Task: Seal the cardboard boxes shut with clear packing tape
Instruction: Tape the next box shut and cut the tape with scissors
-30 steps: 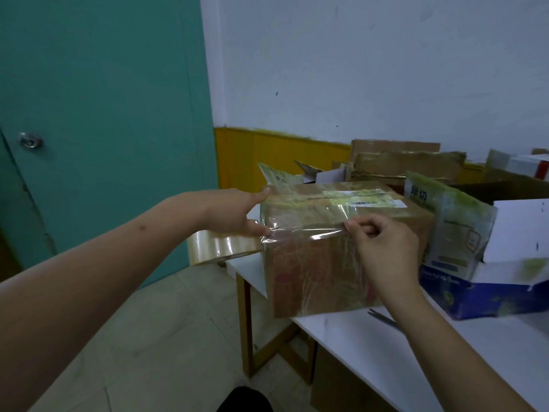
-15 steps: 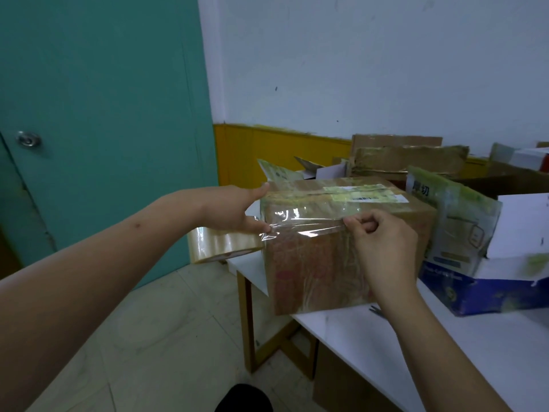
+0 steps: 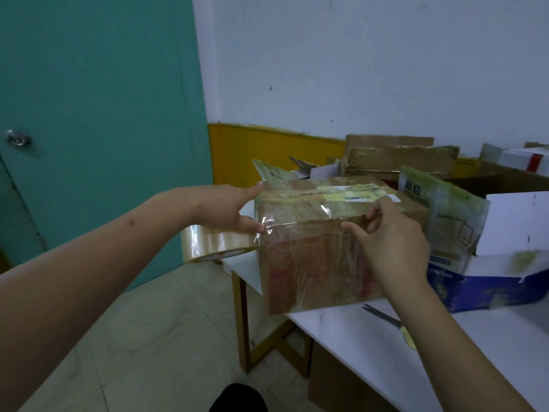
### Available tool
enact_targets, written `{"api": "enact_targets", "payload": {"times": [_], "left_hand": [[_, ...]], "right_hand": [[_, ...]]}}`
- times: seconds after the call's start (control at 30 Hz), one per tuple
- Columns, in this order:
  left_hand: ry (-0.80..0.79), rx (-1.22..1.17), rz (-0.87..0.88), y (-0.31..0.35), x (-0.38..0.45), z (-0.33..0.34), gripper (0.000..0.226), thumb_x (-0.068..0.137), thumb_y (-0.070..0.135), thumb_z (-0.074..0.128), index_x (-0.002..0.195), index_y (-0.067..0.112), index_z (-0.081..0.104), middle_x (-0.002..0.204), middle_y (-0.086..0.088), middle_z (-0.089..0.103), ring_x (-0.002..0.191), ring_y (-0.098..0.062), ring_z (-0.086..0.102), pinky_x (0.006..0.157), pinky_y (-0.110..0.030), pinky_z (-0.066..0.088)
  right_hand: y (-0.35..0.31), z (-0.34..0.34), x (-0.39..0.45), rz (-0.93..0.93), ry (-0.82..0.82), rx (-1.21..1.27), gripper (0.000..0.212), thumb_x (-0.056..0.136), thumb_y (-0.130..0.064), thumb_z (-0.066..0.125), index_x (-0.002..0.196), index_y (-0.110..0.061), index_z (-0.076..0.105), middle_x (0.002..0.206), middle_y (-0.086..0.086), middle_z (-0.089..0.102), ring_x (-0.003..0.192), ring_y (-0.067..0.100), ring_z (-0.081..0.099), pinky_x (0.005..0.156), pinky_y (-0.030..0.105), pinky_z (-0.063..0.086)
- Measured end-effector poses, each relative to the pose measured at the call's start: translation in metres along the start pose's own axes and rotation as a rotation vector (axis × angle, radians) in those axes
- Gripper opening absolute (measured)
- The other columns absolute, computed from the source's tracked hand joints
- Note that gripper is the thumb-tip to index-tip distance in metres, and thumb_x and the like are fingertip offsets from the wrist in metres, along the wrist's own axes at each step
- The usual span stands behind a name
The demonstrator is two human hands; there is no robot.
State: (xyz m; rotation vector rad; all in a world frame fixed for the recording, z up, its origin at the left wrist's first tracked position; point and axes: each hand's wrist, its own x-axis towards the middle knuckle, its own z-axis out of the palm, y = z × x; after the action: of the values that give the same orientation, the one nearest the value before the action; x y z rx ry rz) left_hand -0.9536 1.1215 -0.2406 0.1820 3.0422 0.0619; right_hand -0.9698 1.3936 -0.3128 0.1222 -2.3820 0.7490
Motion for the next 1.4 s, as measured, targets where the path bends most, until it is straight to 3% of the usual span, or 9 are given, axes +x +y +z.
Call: {"api": "enact_targets", "payload": {"times": [0.1,0.17,0.43,0.7,1.03,1.13,1.27,1.3,1.4], "left_hand": [[-0.005,0.019,-0.002,0.001,0.0,0.0,0.098,0.094,0.062,0.053,0.16,0.029,-0.011,0.15,-0.015,0.049,0.133,-0.03,0.05,0.097,-0.03,0.039],[-0.004,0.022,-0.002,0.002,-0.001,-0.001,0.098,0.094,0.062,0.053,0.16,0.028,-0.011,0.151,-0.015,0.049,0.134,-0.03,0.049,0.1,-0.031,0.04],[-0.002,0.003,0.008,0.001,-0.002,0.001,0.098,0.094,0.062,0.053,0.16,0.029,-0.011,0.147,-0.014,0.052,0.131,-0.028,0.052,0.098,-0.03,0.041],[0.008,-0.033,0.026,-0.006,-0.001,0.005,0.099,0.093,0.064,0.053,0.161,0.03,-0.01,0.145,-0.014,0.055,0.126,-0.027,0.055,0.102,-0.034,0.045],[0.055,-0.057,0.088,-0.018,0.003,0.013,0.097,0.094,0.059,0.056,0.16,0.032,-0.009,0.128,-0.011,0.066,0.109,-0.022,0.062,0.098,-0.037,0.05],[0.066,-0.22,0.097,-0.021,-0.004,0.021,0.098,0.09,0.059,0.06,0.161,0.035,-0.004,0.124,-0.001,0.065,0.095,-0.008,0.062,0.09,-0.024,0.046],[0.048,-0.418,0.051,-0.03,-0.011,0.033,0.101,0.085,0.059,0.067,0.16,0.04,0.002,0.089,0.021,0.066,0.071,0.009,0.061,0.068,-0.007,0.041],[0.024,-0.45,0.037,-0.034,-0.013,0.036,0.103,0.084,0.061,0.068,0.16,0.04,0.002,0.087,0.021,0.068,0.073,0.01,0.062,0.07,-0.007,0.042],[-0.013,-0.532,-0.044,-0.038,-0.02,0.043,0.113,0.071,0.078,0.063,0.161,0.035,0.01,0.133,0.006,0.064,0.112,-0.006,0.062,0.1,-0.025,0.044]], "right_hand": [[0.01,0.004,0.012,-0.474,0.119,-0.038,0.016,0.082,-0.026,0.078,0.09,-0.017,0.068,0.089,-0.004,0.062,0.087,0.018,0.054,0.07,0.033,0.044],[0.017,0.01,0.023,-0.713,0.083,-0.043,0.011,0.082,-0.016,0.078,0.093,-0.014,0.074,0.092,0.0,0.068,0.088,0.023,0.058,0.077,0.035,0.046],[0.026,0.013,0.05,-0.925,-0.097,-0.043,0.024,0.084,-0.022,0.076,0.106,-0.013,0.078,0.101,0.0,0.075,0.092,0.022,0.068,0.079,0.032,0.055],[-0.021,0.042,0.035,-1.052,-0.236,0.007,0.045,0.097,-0.041,0.044,0.125,-0.016,0.07,0.124,-0.001,0.07,0.112,0.018,0.066,0.093,0.033,0.055],[-0.053,0.079,0.016,-1.084,-0.121,0.035,0.046,0.099,-0.037,0.041,0.139,-0.019,0.058,0.138,-0.001,0.06,0.125,0.011,0.058,0.096,0.025,0.047],[-0.051,0.081,0.014,-1.065,-0.11,0.058,0.045,0.099,-0.037,0.043,0.138,-0.02,0.059,0.139,-0.003,0.059,0.126,0.009,0.056,0.097,0.022,0.045],[-0.055,0.075,0.009,-0.981,-0.106,-0.04,0.054,0.1,-0.048,0.036,0.141,-0.02,0.055,0.139,-0.004,0.059,0.122,0.01,0.06,0.087,0.026,0.052],[-0.056,0.073,0.007,-0.956,-0.107,-0.081,0.057,0.1,-0.052,0.032,0.142,-0.021,0.054,0.141,-0.005,0.057,0.122,0.009,0.059,0.087,0.027,0.052],[-0.063,0.075,0.0,-0.857,-0.124,-0.079,0.06,0.098,-0.056,0.03,0.141,-0.023,0.055,0.142,-0.006,0.056,0.126,0.008,0.056,0.093,0.031,0.052]]}}
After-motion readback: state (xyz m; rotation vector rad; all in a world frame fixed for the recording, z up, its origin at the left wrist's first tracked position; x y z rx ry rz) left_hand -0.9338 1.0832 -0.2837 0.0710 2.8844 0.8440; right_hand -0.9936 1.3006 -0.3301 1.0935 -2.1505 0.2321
